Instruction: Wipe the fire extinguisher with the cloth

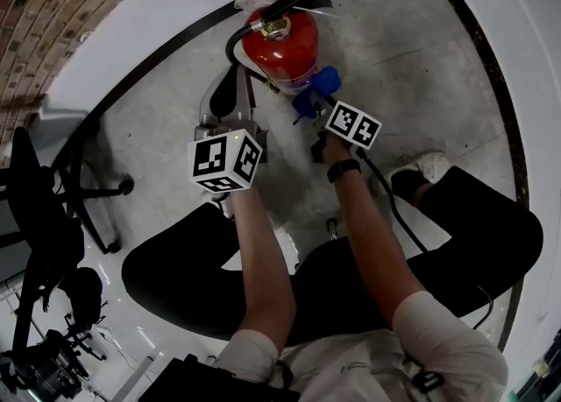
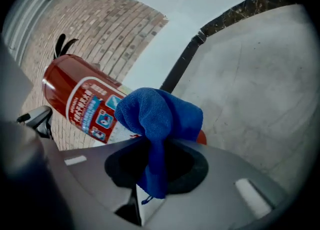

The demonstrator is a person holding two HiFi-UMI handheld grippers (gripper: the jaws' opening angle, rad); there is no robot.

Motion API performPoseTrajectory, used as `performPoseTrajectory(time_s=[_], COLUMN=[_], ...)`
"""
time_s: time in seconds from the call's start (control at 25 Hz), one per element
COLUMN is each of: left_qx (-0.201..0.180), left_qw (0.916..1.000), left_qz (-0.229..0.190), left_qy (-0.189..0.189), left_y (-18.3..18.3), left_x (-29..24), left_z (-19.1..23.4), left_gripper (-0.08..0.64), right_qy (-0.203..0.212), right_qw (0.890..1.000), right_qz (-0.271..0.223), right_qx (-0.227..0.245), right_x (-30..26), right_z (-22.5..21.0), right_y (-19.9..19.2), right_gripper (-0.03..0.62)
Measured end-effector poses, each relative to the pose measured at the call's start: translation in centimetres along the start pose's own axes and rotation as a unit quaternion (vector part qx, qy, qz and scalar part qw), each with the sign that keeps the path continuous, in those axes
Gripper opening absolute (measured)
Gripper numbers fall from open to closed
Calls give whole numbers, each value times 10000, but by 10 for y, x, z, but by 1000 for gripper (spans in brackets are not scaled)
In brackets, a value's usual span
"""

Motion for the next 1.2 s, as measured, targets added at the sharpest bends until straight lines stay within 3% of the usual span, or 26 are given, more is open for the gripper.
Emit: performPoseTrajectory(time_s=[0.16,0.4,0.52,0.68,0.84,0.96,1.12,1.2], left_qx=[27,17,13,75,157,336,249,211], left_qw=[9998,9994,9994,9993,9993,9993,9995,9996], left_qz=[184,356,355,355,331,61,-14,-67], left_qy=[-47,-22,22,123,94,174,190,173], left_y=[-18,-34,-35,-27,-16,-3,5,9], left_x=[-3,-7,-13,-17,-17,-12,-5,-2], left_z=[-1,5,10,19,18,21,24,24], left_gripper=[2,2,2,2,2,2,2,2], right_qy=[-436,-1048,-967,-172,1004,1382,2235,2702], right_qw=[9986,9865,9830,9955,9939,9889,9734,9622], right_qz=[263,1205,1506,658,438,271,-149,-98], right_qx=[130,377,400,-667,113,481,480,334], right_x=[-16,-37,-44,-33,-3,20,54,61], right_z=[-40,-96,-111,-67,41,102,170,197], right_y=[-9,-45,-51,5,81,125,177,182], right_gripper=[80,80,80,78,80,80,80,80])
Point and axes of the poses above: the fingertips, and each gripper's own axes: x backward along the fingers, z to its left, y out of its top, the point moved 3 cm from there along x, backward along the fingers, and after that the axes turned 14 degrees about -z, right-handed, at the moved point
